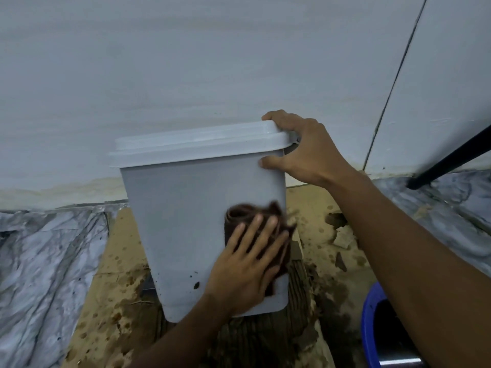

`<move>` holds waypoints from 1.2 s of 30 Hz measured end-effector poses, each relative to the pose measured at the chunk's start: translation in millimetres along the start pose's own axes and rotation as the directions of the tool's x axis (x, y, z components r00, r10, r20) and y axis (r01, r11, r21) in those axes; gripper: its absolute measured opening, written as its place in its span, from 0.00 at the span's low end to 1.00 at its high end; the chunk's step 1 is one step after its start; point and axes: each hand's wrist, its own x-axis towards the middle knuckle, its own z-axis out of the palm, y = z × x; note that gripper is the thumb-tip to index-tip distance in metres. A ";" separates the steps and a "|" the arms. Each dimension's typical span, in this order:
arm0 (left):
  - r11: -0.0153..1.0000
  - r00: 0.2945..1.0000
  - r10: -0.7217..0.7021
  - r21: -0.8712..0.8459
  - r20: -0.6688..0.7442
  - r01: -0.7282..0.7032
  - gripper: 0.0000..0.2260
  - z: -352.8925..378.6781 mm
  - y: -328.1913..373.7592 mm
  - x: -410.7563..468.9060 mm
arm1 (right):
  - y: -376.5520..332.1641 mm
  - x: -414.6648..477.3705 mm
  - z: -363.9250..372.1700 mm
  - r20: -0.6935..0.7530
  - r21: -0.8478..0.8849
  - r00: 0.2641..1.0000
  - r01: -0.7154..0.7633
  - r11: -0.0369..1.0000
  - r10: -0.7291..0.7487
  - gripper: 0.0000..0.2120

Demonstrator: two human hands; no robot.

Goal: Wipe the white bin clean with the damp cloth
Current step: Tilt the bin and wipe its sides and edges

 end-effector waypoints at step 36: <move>0.947 0.923 0.295 0.054 0.245 -0.317 0.27 25.4 44.2 -14.7 | 0.9 1.1 3.8 -0.020 0.009 1.000 -0.016 1.000 0.016 0.29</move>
